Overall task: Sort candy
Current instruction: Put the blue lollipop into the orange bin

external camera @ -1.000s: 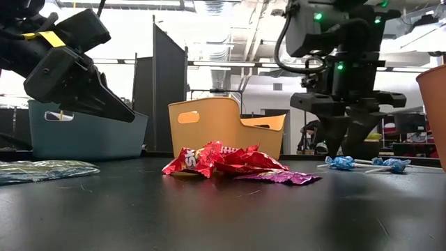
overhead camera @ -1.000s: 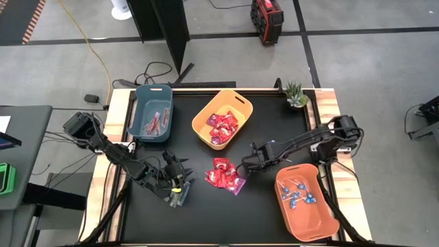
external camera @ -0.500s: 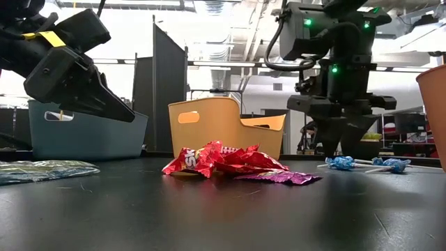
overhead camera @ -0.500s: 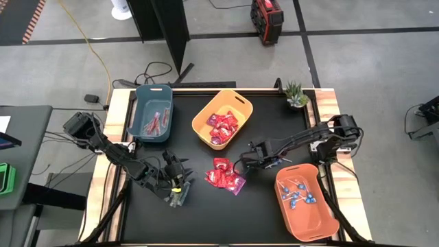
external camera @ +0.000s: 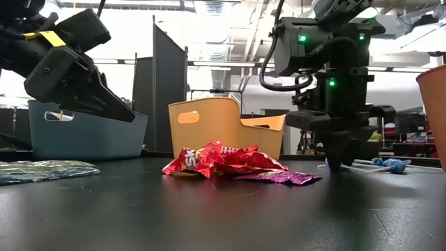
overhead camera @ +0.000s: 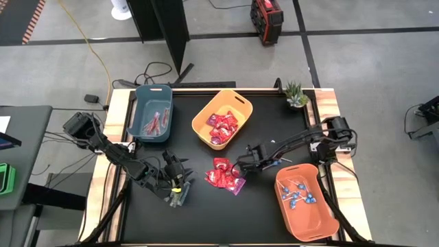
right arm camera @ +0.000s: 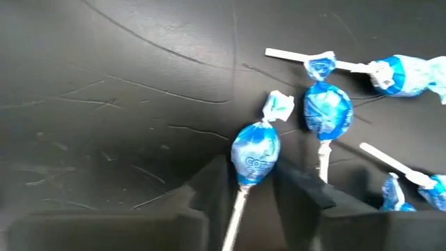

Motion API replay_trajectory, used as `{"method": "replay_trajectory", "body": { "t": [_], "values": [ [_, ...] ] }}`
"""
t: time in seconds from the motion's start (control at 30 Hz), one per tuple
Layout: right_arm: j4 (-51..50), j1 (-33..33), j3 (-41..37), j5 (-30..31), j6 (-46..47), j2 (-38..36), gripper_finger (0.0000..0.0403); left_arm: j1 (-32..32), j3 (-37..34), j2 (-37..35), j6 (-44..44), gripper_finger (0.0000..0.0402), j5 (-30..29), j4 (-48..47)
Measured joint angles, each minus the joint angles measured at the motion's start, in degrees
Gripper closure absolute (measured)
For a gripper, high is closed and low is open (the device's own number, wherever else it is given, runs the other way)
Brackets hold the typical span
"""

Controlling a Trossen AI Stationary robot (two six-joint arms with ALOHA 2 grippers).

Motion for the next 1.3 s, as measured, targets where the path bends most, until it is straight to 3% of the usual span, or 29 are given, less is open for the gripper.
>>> {"method": "replay_trajectory", "body": {
  "t": [0.17,0.23,0.7,1.03,1.2,1.3],
  "values": [
    [0.6,0.4,0.0,0.0,-0.9,-0.1,0.0375,0.0,0.0,0.0,0.0,0.0148,-0.1,0.0],
    [1.3,0.4,0.0,0.0,-1.4,-0.1,0.0394,0.0,0.0,0.0,0.0,0.0148,-0.1,0.0],
    [-4.6,1.8,12.1,0.9,-12.5,0.2,0.0402,0.0,0.0,0.0,-0.1,0.0148,-0.1,0.2],
    [-28.7,9.2,33.6,1.3,-21.2,0.1,0.0403,0.0,0.0,0.0,-0.1,0.0148,-0.1,0.3],
    [-40.4,17.2,44.3,1.1,-16.3,0.0,0.0403,0.0,0.0,0.0,0.0,0.0148,-0.1,0.3],
    [-39.8,22.8,45.3,-1.9,-9.0,-1.9,0.0403,0.0,0.0,0.0,0.0,0.0148,-0.1,0.4]
  ]
}}
